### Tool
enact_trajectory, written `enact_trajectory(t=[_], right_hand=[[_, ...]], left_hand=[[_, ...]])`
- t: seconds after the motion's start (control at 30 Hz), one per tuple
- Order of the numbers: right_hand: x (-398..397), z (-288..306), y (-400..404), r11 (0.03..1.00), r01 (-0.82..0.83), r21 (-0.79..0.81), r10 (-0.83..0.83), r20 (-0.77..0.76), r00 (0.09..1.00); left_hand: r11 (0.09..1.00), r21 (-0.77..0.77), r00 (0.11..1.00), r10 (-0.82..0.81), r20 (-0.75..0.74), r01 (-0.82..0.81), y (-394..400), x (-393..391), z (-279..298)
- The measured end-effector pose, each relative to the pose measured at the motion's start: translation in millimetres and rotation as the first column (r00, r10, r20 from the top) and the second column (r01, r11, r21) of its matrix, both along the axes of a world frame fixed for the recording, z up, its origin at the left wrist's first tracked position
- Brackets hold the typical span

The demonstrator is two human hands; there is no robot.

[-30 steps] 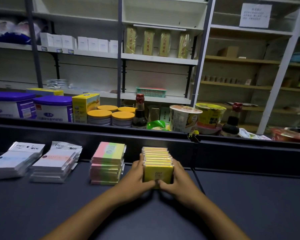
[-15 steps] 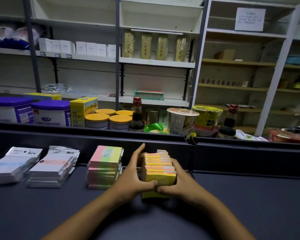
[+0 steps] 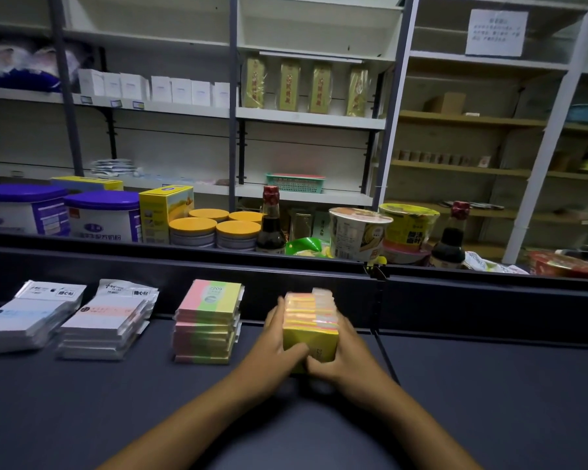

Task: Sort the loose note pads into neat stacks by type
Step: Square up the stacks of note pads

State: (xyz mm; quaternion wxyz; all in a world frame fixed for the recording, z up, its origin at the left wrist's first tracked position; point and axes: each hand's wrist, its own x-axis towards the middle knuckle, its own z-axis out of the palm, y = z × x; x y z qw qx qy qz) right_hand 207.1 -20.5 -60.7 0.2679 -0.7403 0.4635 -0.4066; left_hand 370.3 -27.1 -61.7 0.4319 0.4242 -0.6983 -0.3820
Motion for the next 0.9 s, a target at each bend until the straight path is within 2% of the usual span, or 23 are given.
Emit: enact_trajectory(t=[0.23,0.37,0.5,0.7,0.8,0.9], right_hand=[[-0.6,0.1,-1.2,1.000,0.003,-0.030,-0.004,-0.026,1.000],[-0.5,-3.9,-2.4,1.000,-0.014,0.003,0.014,-0.025,1.000],[-3.2,-2.9,-5.4,0.999,0.022,-0.040,-0.023,-0.014,1.000],[-3.4,-3.5,-3.1,1.000,0.014,-0.015,-0.015,-0.045,0.999],[-4.8,-1.1,-4.5,0.998,0.041,-0.048,-0.042,-0.016,0.999],[-4.3,-4.3,-4.2,1.000,0.007,-0.010,-0.007,-0.025,1.000]], left_hand=[[1.000,0.020,0.999,-0.022,0.028,0.022,0.2,3.5,-2.1],[0.996,0.074,0.996,-0.052,0.078,0.046,-1.4,4.7,-1.9],[0.998,0.048,0.996,-0.038,0.078,0.034,-1.3,3.3,0.5],[0.995,0.084,0.994,-0.062,0.089,0.055,-0.5,3.2,-0.6],[0.998,0.045,0.995,-0.042,0.095,0.038,-1.6,3.0,0.6],[0.997,0.070,0.992,-0.048,0.120,0.040,-5.8,3.4,-4.5]])
